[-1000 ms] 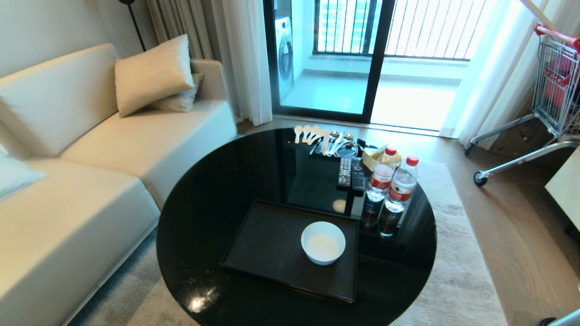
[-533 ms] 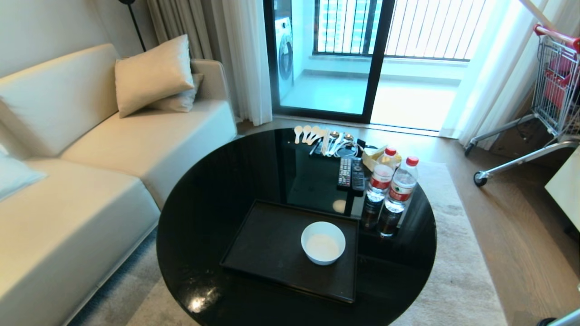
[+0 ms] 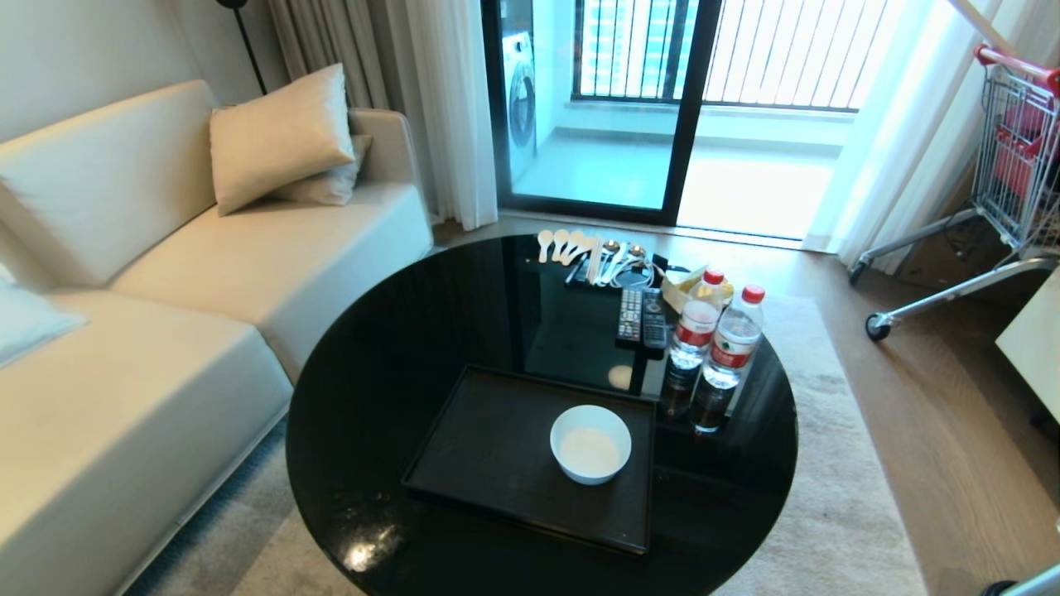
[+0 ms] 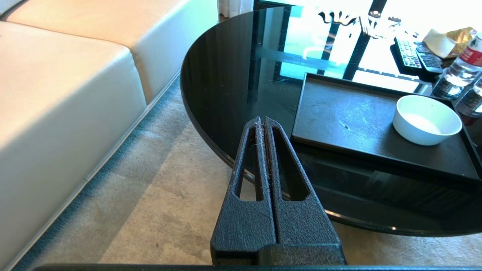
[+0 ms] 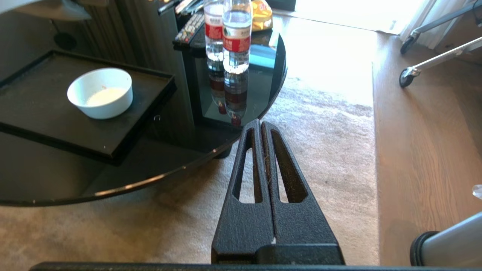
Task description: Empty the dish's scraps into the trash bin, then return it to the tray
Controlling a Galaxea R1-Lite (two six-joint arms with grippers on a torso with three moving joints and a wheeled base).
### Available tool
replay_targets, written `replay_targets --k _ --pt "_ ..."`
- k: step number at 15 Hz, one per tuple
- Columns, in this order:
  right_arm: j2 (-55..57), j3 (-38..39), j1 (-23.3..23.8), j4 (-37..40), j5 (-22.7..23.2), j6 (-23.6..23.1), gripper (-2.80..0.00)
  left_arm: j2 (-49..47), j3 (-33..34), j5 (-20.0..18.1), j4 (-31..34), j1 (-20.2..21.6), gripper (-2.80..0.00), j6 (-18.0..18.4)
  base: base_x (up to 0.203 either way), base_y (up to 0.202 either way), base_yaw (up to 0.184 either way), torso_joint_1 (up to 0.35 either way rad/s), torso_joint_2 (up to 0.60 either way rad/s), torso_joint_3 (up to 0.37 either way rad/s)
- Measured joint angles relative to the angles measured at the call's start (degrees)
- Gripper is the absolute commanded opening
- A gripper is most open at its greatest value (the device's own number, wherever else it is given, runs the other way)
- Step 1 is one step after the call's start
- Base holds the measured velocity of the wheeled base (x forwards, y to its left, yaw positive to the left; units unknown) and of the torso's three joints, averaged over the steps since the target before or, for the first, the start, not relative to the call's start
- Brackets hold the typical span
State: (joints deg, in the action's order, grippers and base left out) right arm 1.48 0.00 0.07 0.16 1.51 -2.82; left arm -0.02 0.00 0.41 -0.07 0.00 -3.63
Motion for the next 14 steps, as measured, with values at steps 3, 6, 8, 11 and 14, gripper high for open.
replay_targets --k 3,6,8,11,14 --pt "-1.24 0.0 -0.07 -0.05 -0.03 0.15 -2.8 0.0 0.0 0.0 0.0 0.0 -2.8 0.0 0.0 0.0 0.0 0.0 0.0 0.0" --pt "-1.48 0.0 -0.07 -0.05 -0.06 0.07 -2.8 0.0 0.0 -0.01 0.0 0.0 -2.8 0.0 0.0 0.0 0.0 0.0 0.0 0.0" --pt "-1.55 0.0 -0.07 -0.06 -0.06 0.04 -2.8 0.0 0.0 0.0 0.0 0.0 -2.8 0.02 0.0 0.0 0.0 0.0 0.0 0.0" --pt "-1.58 0.0 -0.07 -0.06 -0.22 -0.02 -2.8 0.0 0.0 0.0 0.0 0.0 -2.8 -0.01 0.0 0.0 0.0 0.0 0.0 0.0" --pt "-1.58 0.0 -0.07 -0.06 -0.09 0.09 -2.8 0.0 0.0 0.02 0.0 0.0 -2.8 0.02 0.0 0.0 0.0 0.0 0.0 0.0"
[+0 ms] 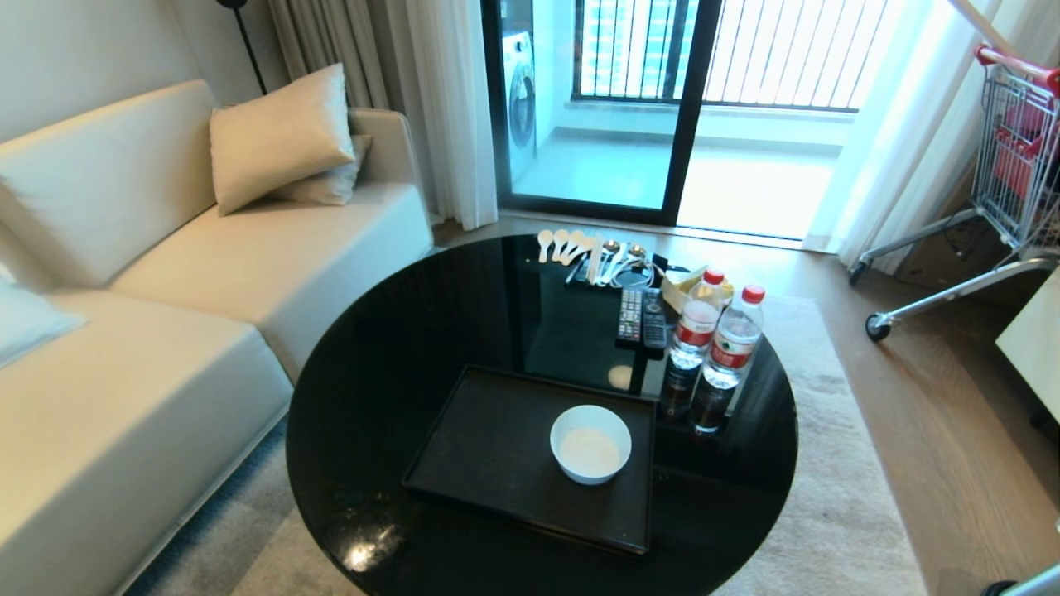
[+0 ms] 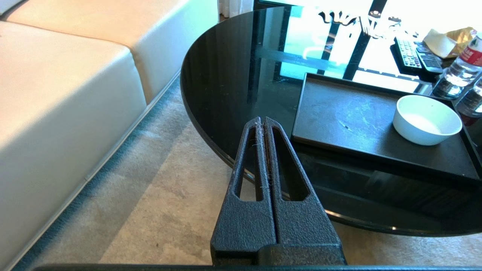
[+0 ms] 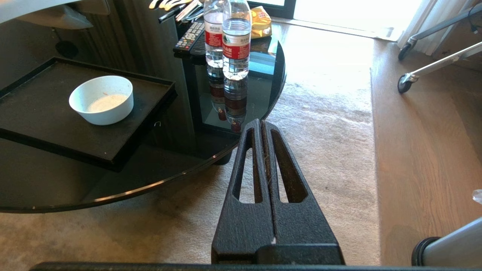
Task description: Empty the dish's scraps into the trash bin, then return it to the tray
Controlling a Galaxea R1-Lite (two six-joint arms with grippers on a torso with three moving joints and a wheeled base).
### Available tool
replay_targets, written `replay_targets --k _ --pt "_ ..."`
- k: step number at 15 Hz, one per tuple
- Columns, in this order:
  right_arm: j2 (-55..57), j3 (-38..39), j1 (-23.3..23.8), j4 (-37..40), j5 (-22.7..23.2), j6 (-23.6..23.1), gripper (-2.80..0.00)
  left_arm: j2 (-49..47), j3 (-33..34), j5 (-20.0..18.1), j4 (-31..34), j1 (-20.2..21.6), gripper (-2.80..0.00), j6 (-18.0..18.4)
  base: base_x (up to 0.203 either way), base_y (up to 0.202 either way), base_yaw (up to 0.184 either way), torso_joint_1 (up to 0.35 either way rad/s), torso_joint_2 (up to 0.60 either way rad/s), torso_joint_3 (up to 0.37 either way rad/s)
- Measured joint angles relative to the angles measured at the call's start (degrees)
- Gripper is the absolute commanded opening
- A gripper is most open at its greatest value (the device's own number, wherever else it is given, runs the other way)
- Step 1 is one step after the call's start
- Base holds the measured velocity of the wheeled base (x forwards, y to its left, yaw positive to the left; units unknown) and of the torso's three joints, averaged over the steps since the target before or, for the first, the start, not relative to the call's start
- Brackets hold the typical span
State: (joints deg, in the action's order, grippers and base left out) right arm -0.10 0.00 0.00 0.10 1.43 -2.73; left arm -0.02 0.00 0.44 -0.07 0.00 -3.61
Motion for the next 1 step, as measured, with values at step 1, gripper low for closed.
replay_targets --k 1 --pt "0.0 0.0 0.0 0.0 -0.02 0.13 -2.8 0.0 0.0 -0.02 0.0 0.0 -2.8 0.0 0.0 0.0 0.0 0.0 0.0 0.0"
